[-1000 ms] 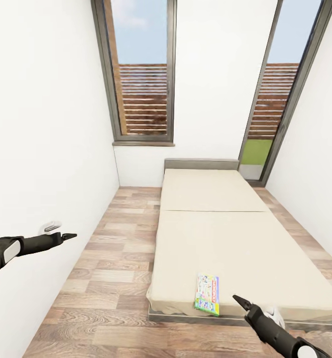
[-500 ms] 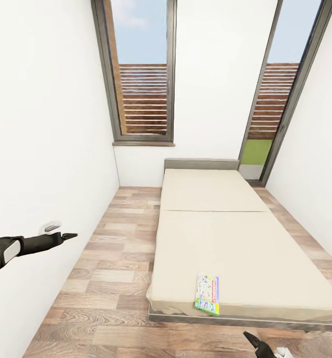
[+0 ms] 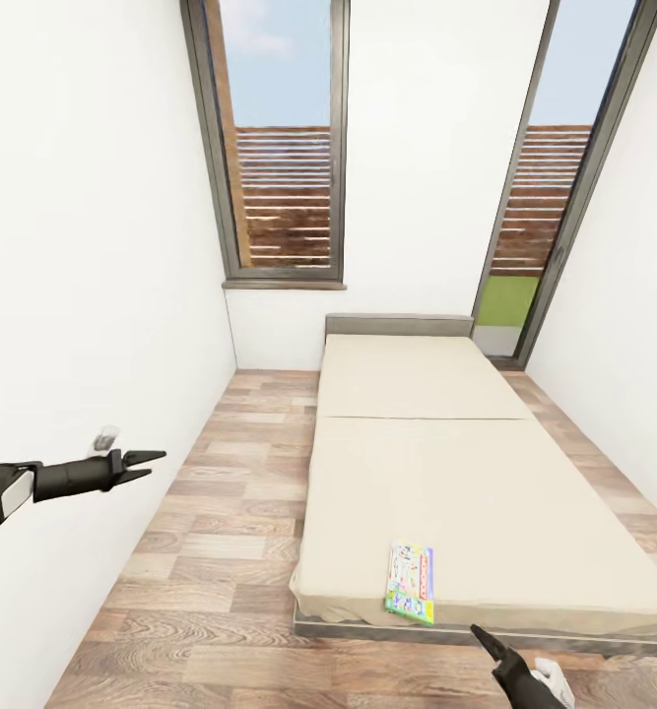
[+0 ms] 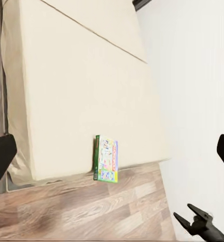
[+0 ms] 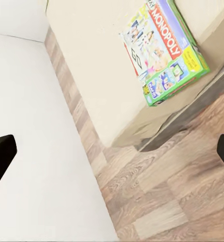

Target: Put all the toys in the child's room - the three board games (two on the bed and one on the table), the two jigsaw puzzles on the table, and the tennis ball on the table - inside the toy box on the table in the child's room.

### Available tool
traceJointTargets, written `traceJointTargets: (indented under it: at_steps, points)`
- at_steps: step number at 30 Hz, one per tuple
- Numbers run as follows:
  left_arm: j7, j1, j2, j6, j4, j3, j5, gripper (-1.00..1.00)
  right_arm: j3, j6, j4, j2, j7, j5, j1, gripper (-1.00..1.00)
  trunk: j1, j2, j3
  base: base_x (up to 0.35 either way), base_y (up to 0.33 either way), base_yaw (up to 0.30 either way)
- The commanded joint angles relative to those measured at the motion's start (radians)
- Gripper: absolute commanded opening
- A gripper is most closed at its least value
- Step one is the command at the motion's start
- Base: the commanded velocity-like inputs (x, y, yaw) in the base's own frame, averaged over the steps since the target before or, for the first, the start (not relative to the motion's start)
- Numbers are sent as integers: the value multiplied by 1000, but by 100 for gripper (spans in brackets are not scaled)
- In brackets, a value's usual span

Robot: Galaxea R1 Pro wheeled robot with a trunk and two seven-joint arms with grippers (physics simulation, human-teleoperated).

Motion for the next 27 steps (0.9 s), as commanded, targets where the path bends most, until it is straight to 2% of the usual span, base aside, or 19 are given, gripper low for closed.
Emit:
traceJointTargets:
  at_steps: [1, 4, 10, 14, 17, 23, 27]
  points:
    - [-7, -1, 0, 18, -1, 8, -9, 100, -3, 15, 1, -1, 13, -7, -5, 100, 1, -2, -2, 0, 0, 0]
    - [-14, -1, -2, 38, -4, 11, -8, 100, -4, 39, 6, -6, 42, -8, -18, 100, 1, -2, -2, 0, 0, 0]
    - [-17, -1, -4, 46, -5, 12, -8, 100, -9, 53, 8, -13, 53, -16, -48, 100, 1, -2, -2, 0, 0, 0]
    - [-16, -1, -5, 46, -5, 12, -8, 100, -29, 62, 43, -11, 53, -20, -58, 100, 1, -2, -2, 0, 0, 0]
    - [-15, -1, -5, 45, -5, 12, -8, 100, -37, 76, 87, -12, 53, -21, -83, 100, 12, -23, -12, 0, 0, 0]
    - [-9, -1, -7, 45, -5, 12, -8, 100, -57, 180, 111, -11, 46, -21, -110, 100, 35, -65, -30, 0, 0, 0]
    - [-7, -1, -9, 45, -5, 12, -8, 100, -74, 195, 112, -13, 40, -22, -113, 100, 50, -93, -43, 0, 0, 0]
